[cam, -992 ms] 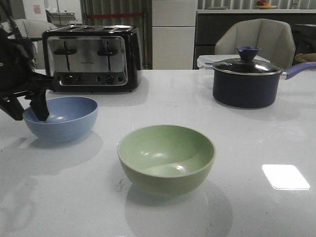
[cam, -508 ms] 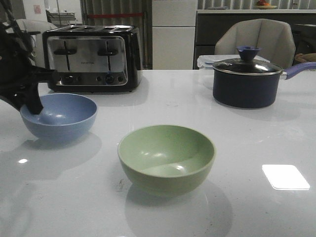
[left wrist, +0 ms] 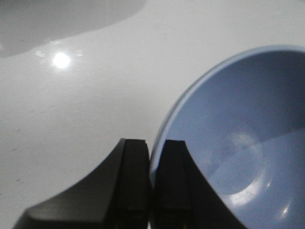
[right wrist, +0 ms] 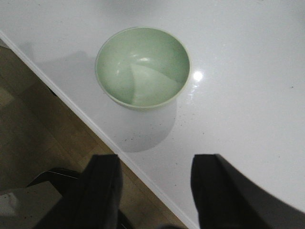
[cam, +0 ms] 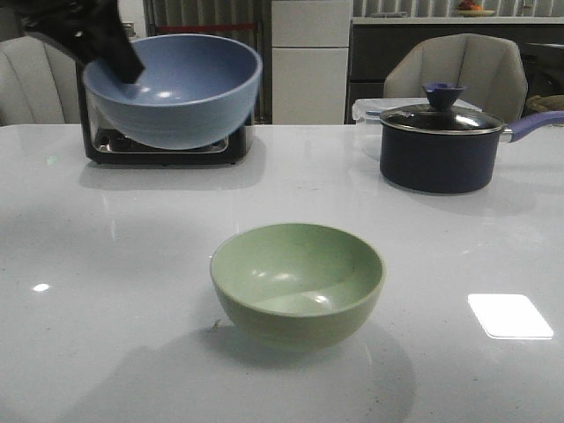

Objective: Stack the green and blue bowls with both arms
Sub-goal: 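Lift the blue bowl and lower it into the green bowl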

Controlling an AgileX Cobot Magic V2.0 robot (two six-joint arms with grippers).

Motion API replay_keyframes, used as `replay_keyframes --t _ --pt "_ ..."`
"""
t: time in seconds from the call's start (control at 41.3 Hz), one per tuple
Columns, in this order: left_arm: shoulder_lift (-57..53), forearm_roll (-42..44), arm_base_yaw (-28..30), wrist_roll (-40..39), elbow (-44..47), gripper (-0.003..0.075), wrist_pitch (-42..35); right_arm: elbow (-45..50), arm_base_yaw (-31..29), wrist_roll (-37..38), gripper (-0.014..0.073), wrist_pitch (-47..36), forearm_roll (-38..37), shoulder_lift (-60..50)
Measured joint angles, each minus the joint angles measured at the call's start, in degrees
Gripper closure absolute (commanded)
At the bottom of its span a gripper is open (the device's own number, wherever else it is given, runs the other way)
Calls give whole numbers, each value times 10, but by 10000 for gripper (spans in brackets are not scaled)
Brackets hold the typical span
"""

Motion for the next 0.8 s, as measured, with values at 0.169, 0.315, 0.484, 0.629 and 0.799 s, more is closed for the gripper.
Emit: replay_keyframes --t 0.169,0.315,0.484,0.629,0.799 --pt "13 -1 -65 -1 0 627 2 0 0 0 141 0 0 0" --pt "46 -1 -99 0 0 627 -1 0 0 0 141 0 0 0" --pt "91 -3 -115 0 0 627 -8 0 0 0 141 0 0 0" --pt "127 -20 -115 0 0 627 -20 0 0 0 141 1 0 0" --pt "156 -36 -115 0 0 606 -31 0 0 0 141 1 0 0"
